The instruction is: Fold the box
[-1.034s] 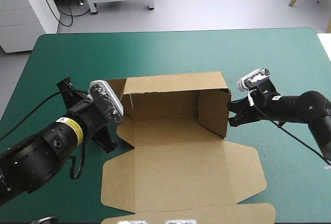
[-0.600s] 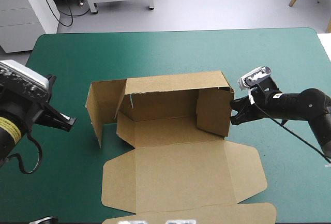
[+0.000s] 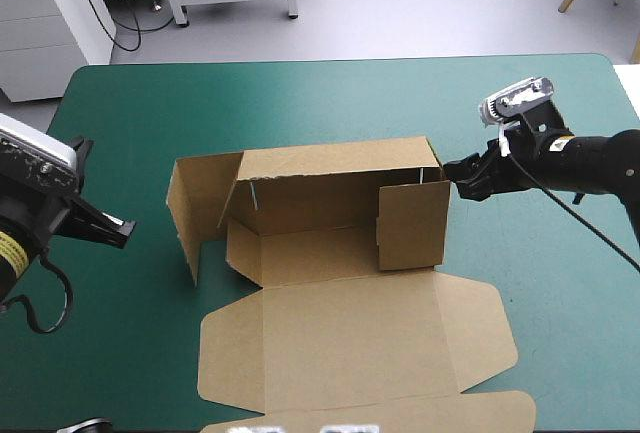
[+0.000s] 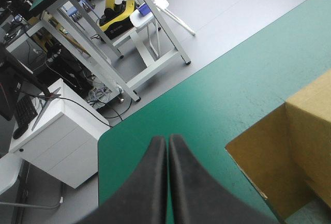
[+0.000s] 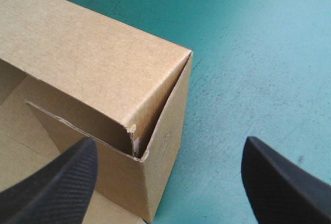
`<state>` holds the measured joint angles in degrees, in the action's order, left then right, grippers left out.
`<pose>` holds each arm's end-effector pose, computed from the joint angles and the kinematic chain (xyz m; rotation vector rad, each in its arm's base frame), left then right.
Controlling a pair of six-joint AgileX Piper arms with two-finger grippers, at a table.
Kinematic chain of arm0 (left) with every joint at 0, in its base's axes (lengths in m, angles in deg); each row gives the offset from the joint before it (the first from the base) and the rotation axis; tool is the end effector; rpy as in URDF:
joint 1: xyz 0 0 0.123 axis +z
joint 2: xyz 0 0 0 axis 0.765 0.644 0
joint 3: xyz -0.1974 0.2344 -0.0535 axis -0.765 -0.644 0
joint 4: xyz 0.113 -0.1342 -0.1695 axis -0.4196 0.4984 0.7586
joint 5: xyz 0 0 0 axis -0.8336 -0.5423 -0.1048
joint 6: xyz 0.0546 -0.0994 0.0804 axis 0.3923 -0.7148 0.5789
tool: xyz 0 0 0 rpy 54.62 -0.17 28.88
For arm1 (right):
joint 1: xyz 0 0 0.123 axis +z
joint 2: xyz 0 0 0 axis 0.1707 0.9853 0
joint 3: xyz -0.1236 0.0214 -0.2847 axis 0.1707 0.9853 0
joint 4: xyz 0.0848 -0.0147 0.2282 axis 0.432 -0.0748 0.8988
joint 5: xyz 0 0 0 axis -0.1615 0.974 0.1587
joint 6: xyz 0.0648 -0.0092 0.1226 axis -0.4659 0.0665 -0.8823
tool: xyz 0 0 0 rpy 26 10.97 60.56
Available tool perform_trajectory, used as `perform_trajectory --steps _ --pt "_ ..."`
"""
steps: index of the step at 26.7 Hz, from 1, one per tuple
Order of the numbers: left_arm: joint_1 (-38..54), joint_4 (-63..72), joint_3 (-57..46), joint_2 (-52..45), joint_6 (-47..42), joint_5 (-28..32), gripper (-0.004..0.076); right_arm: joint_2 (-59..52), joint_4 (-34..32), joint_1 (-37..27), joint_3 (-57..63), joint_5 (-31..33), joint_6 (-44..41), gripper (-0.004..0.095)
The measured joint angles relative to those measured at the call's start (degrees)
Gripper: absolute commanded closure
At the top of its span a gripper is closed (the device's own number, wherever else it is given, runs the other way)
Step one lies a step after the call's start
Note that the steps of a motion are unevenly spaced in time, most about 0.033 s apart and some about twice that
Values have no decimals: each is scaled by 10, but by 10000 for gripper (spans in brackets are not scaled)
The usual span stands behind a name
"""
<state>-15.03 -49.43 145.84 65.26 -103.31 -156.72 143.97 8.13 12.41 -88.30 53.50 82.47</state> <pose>0.1411 -0.0360 0.4887 0.5773 1.7437 0.2523 0.2601 0.0681 0.3969 -0.6158 2.1914 0.3412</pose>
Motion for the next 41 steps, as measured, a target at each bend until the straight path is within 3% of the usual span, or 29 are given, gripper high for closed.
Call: perform_trajectory --steps 14,19,30,41 --pt "0 7 0 0 0 0 734 -116 -4 0 -4 57 -32 197" --pt "0 7 0 0 0 0 734 -117 -6 0 -3 91 -32 198" --pt "0 7 0 0 0 0 734 -117 -7 0 5 92 -35 271" --pt "0 9 0 0 0 0 734 -45 63 0 5 112 -12 292"
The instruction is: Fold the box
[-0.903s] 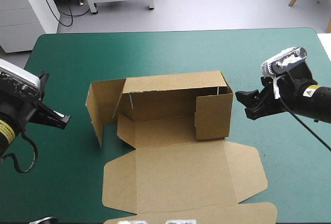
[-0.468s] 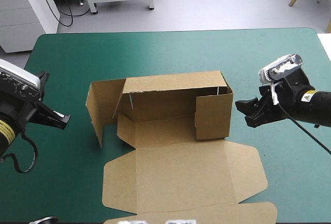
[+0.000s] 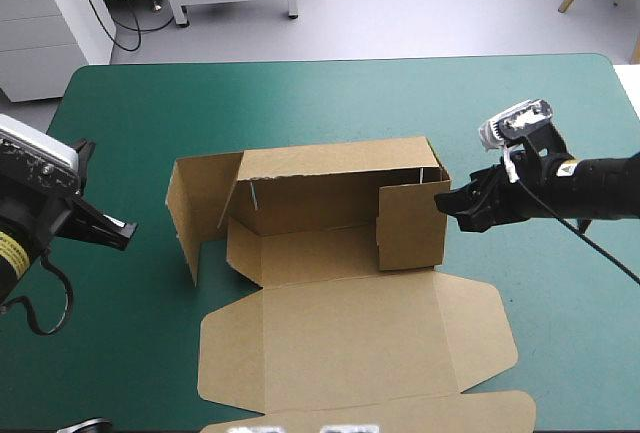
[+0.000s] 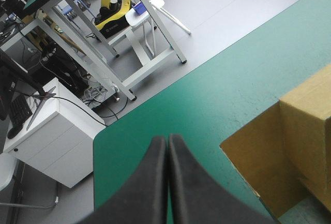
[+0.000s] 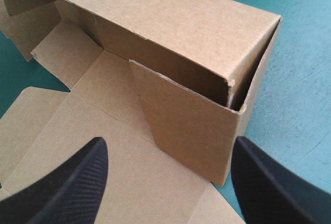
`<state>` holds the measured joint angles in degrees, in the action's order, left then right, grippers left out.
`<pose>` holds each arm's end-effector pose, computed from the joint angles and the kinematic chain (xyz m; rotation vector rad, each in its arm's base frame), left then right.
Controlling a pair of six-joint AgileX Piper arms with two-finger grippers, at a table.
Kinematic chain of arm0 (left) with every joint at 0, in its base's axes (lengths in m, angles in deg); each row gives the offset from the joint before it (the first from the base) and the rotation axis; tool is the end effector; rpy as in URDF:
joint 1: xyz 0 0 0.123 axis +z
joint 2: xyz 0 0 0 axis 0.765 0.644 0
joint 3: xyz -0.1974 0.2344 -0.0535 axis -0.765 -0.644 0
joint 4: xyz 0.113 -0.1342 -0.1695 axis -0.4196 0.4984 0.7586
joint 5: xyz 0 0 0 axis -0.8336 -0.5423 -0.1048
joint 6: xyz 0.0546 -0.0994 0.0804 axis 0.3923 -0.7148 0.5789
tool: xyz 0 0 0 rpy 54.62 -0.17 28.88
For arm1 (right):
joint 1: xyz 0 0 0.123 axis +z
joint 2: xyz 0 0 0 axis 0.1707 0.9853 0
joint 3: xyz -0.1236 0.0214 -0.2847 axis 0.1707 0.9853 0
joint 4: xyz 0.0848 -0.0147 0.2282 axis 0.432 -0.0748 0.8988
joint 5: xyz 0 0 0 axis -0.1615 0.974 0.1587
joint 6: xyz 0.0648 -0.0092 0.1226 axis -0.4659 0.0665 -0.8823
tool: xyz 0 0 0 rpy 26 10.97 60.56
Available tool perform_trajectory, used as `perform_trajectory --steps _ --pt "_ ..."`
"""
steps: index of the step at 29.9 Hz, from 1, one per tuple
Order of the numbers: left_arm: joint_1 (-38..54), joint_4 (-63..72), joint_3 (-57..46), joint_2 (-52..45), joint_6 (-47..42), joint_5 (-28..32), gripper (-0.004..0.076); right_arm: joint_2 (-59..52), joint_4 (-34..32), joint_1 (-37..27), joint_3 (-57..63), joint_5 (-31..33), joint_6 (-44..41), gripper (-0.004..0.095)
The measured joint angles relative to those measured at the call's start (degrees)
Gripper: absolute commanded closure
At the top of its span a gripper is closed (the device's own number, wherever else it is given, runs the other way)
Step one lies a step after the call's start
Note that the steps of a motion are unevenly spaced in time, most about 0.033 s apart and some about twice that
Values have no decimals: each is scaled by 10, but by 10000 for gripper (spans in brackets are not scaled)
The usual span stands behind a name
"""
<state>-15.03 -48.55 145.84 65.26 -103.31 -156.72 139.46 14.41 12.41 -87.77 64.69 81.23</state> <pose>0.1405 -0.0373 0.4872 0.5827 1.7528 0.2388 0.2145 0.0842 0.4049 -0.6780 2.2357 0.5469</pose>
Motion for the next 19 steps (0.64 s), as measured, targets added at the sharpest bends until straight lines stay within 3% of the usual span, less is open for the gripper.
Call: perform_trajectory --steps 12,19 --pt "0 16 0 0 0 0 734 69 -41 0 7 -22 7 291" --pt "0 16 0 0 0 0 734 69 -6 0 83 -66 57 291"
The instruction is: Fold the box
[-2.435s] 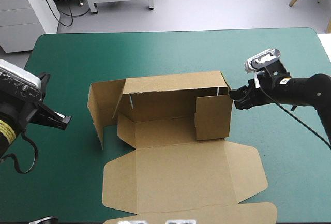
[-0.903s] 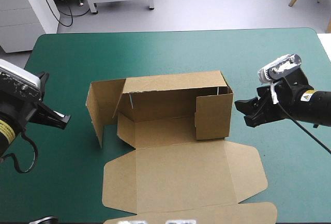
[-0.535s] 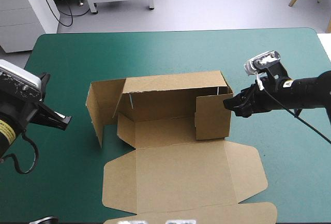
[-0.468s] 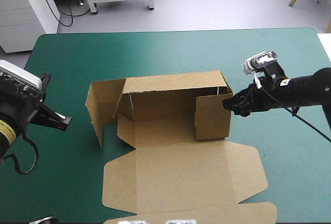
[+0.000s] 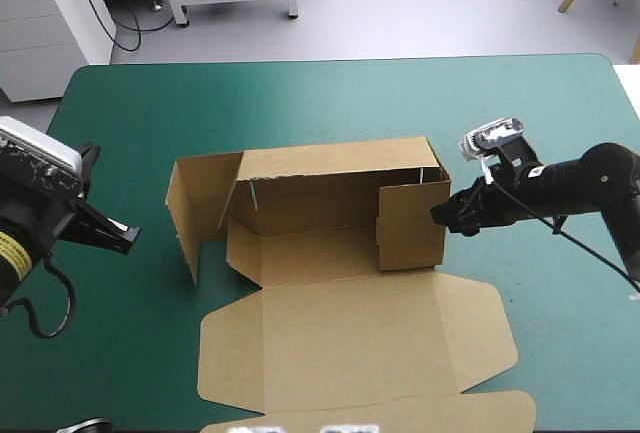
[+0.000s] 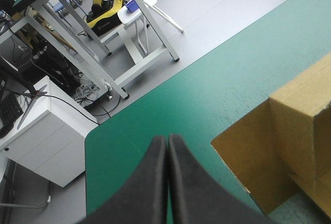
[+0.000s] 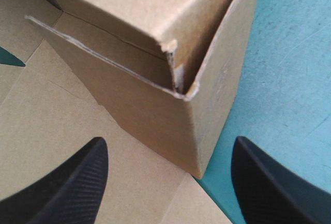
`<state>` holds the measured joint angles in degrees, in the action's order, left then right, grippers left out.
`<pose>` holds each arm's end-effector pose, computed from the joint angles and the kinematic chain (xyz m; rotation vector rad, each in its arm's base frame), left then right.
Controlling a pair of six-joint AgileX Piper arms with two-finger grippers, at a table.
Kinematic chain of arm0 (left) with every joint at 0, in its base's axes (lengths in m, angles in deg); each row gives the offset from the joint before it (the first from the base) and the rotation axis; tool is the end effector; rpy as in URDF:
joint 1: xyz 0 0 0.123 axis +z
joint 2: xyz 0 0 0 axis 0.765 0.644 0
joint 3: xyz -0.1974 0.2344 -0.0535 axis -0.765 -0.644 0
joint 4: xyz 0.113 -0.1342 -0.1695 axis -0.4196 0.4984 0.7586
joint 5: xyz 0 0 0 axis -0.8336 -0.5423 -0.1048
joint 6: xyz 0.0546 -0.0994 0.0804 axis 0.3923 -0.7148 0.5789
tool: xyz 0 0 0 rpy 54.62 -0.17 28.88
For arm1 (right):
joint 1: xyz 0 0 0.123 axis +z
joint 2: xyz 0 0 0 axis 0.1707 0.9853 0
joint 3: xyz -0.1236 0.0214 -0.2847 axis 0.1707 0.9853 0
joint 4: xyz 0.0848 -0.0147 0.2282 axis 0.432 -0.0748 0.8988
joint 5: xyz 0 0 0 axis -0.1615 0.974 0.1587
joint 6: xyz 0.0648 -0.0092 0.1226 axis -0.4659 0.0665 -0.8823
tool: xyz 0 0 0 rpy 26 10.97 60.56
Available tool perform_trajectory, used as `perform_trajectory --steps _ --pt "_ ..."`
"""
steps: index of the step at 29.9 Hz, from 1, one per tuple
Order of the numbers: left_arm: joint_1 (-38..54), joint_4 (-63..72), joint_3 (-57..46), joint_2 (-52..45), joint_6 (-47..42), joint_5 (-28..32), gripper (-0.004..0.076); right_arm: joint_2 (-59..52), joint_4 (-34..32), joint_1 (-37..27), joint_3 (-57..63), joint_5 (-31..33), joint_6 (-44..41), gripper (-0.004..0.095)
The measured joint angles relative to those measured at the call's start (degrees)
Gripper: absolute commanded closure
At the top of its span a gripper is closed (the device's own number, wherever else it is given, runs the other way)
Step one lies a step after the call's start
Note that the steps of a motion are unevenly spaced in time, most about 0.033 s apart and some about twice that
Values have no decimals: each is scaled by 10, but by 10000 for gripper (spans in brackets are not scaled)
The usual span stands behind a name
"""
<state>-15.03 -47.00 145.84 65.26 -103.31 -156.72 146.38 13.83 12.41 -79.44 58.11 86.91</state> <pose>0.1394 -0.0395 0.4846 0.5921 1.7686 0.2149 0.2507 0.0807 0.3375 -0.6940 2.3704 0.5352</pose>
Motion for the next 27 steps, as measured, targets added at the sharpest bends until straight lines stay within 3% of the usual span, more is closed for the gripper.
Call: perform_trajectory --steps 9,20,25,27 --pt "0 0 0 0 0 0 734 0 102 0 85 -94 152 292" --pt "0 0 0 0 2 0 734 13 122 5 94 -162 191 303" --pt "0 0 0 0 2 0 734 54 123 62 97 -215 201 426" --pt "0 0 0 0 2 0 734 66 124 88 96 -250 203 560"
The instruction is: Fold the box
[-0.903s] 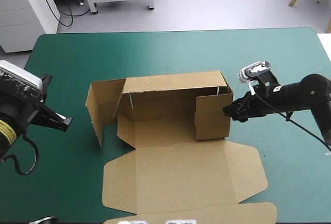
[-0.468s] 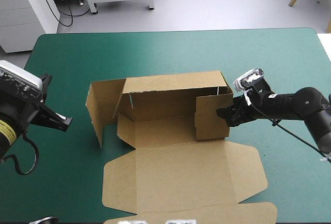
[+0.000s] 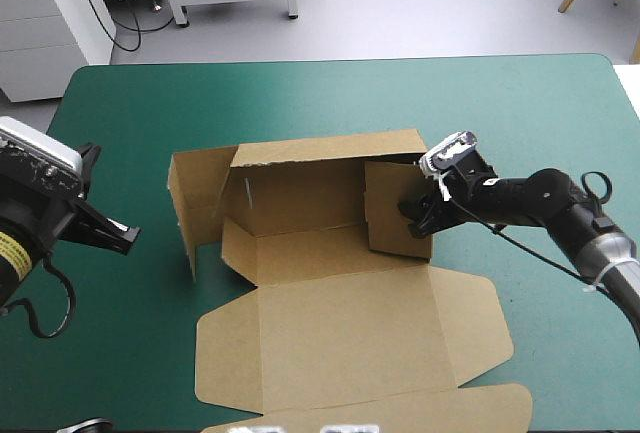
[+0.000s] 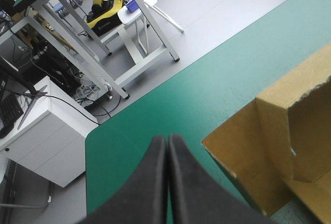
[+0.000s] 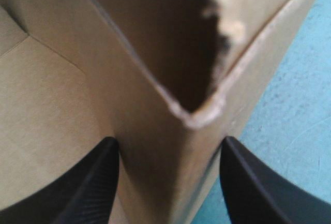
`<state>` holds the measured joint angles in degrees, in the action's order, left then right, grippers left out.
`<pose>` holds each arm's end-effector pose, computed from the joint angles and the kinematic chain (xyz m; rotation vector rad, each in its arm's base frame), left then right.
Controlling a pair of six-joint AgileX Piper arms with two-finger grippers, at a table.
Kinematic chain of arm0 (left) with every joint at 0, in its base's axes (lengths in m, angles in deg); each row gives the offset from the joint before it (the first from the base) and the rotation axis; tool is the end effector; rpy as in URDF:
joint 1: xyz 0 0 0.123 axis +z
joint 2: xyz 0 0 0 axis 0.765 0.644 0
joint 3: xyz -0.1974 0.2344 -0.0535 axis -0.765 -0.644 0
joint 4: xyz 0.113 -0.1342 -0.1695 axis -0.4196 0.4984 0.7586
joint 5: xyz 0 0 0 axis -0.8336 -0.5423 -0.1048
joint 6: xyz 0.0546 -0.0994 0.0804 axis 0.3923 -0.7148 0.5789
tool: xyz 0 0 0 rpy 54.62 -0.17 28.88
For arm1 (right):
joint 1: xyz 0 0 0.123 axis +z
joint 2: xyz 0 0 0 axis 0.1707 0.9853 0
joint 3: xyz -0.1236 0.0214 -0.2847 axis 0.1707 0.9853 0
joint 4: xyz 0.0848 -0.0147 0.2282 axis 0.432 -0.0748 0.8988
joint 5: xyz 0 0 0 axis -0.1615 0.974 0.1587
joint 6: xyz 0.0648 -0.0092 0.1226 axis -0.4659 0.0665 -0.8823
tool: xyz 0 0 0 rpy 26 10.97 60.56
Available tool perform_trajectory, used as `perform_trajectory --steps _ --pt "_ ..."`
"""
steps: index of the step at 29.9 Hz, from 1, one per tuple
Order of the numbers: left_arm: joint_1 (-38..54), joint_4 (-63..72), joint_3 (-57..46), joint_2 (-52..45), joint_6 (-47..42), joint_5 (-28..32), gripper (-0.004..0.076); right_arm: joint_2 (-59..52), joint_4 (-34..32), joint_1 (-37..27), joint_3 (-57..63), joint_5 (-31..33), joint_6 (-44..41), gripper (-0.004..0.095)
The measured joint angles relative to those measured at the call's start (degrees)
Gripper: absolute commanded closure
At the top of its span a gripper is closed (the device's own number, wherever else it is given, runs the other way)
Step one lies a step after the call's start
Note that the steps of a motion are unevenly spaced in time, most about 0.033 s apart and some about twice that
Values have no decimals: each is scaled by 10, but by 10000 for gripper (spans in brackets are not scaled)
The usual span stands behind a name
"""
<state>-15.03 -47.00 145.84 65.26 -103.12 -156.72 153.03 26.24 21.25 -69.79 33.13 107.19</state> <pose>0.1394 -0.0395 0.4846 0.5951 1.7677 0.2172 0.2907 0.1192 0.2863 -0.8097 2.1560 0.4483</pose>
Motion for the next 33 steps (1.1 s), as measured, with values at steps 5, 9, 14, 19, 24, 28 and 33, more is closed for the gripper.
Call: perform_trajectory --steps 5,9,14,19,24,28,33 --pt "0 5 0 0 -1 0 734 10 4 32 0 -56 0 905" --pt "0 6 0 0 -1 0 734 11 8 35 -1 -66 -4 927" --pt "0 6 0 0 -1 0 734 11 8 35 -1 -69 -17 927" --pt "0 7 0 0 -1 0 734 3 -17 35 -8 -71 -61 927" --pt "0 9 0 0 -1 0 734 -26 -111 35 -40 -56 -165 927" --pt "0 10 0 0 -1 0 734 -54 -207 35 -92 -9 -261 927" --pt "0 16 0 0 -1 0 734 -71 -279 35 -177 94 -360 927"
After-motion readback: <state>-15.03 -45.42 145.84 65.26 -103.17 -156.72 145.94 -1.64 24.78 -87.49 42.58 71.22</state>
